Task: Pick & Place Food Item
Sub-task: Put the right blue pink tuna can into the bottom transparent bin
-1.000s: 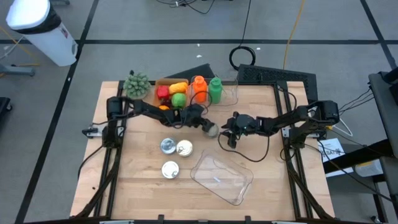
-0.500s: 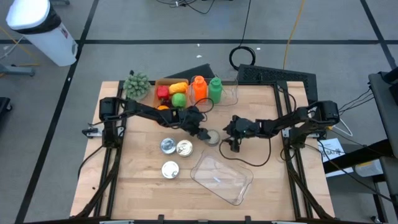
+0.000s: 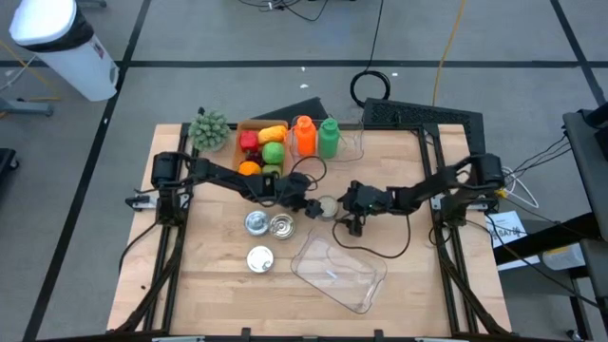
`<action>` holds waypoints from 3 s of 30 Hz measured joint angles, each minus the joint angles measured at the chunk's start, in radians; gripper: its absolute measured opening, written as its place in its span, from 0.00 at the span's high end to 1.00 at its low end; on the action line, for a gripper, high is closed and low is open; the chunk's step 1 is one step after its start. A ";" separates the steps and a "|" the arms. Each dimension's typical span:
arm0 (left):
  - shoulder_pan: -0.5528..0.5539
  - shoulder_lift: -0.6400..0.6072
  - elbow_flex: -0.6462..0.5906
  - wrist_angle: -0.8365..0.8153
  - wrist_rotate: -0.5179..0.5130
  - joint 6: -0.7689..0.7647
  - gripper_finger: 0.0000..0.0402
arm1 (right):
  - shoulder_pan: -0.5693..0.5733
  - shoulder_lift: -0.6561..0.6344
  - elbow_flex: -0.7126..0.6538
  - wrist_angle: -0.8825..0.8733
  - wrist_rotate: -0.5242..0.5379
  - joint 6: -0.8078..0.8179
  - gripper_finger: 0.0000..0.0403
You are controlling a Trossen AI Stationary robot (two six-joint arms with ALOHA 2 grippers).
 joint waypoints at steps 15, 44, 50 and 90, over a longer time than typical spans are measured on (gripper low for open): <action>0.011 0.083 -0.003 0.286 0.041 -0.046 0.23 | -0.025 0.217 0.026 0.340 -0.029 -0.063 0.22; 0.036 -0.065 0.010 0.218 0.358 0.248 0.23 | -0.032 0.211 0.029 0.411 0.106 -0.071 0.22; -0.005 -0.233 0.010 -0.207 0.184 0.412 0.23 | -0.032 0.212 0.028 0.384 0.098 -0.078 0.22; -0.121 -0.075 0.008 -0.302 -0.215 0.587 0.23 | -0.030 0.217 0.164 0.186 -0.095 -0.149 0.22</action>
